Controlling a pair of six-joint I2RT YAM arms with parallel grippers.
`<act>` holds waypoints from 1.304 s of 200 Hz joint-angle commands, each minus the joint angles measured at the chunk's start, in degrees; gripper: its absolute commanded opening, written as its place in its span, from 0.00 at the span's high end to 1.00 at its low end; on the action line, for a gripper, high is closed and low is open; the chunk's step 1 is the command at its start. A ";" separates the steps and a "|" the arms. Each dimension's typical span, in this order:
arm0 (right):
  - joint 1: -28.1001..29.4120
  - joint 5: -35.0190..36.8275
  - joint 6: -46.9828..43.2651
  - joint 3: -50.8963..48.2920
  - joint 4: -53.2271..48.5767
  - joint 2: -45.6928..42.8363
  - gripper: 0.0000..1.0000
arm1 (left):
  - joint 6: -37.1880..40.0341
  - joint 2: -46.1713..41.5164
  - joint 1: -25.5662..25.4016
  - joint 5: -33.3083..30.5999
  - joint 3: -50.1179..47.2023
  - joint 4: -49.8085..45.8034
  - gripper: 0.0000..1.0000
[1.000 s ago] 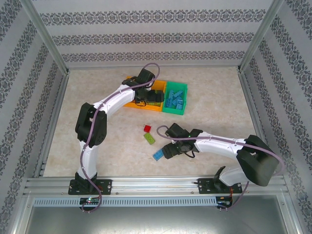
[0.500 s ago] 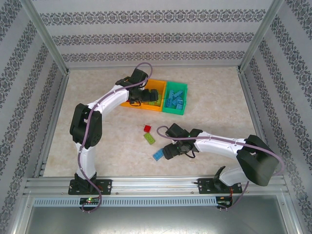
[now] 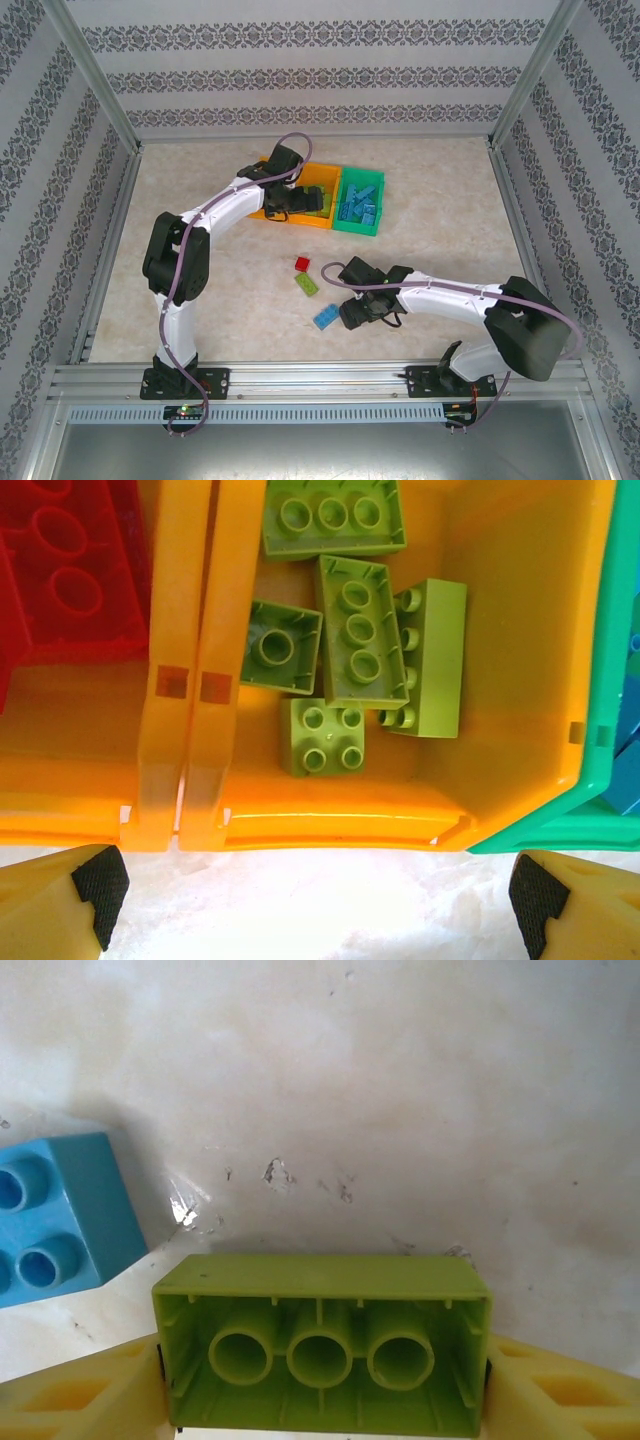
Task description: Sort the legos into containers by color
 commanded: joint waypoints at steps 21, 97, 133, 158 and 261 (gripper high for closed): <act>-0.91 4.40 0.37 1.55 1.47 -6.38 0.36 | -0.83 -4.05 0.90 -0.49 -2.70 1.66 0.00; -18.27 -11.02 1.80 15.25 18.81 1.76 0.41 | -2.39 -10.74 1.52 -1.45 -11.72 2.66 0.00; -21.48 -14.13 2.06 34.67 13.99 16.96 0.41 | -2.29 -13.40 1.53 -0.69 -16.87 3.19 0.00; -24.02 -14.92 4.21 46.96 9.26 26.91 0.42 | -1.36 -15.31 1.40 -0.16 -20.49 3.67 0.00; -26.39 -16.89 6.51 66.61 2.85 44.08 0.31 | 9.91 -14.25 -5.61 2.47 -24.12 4.53 0.03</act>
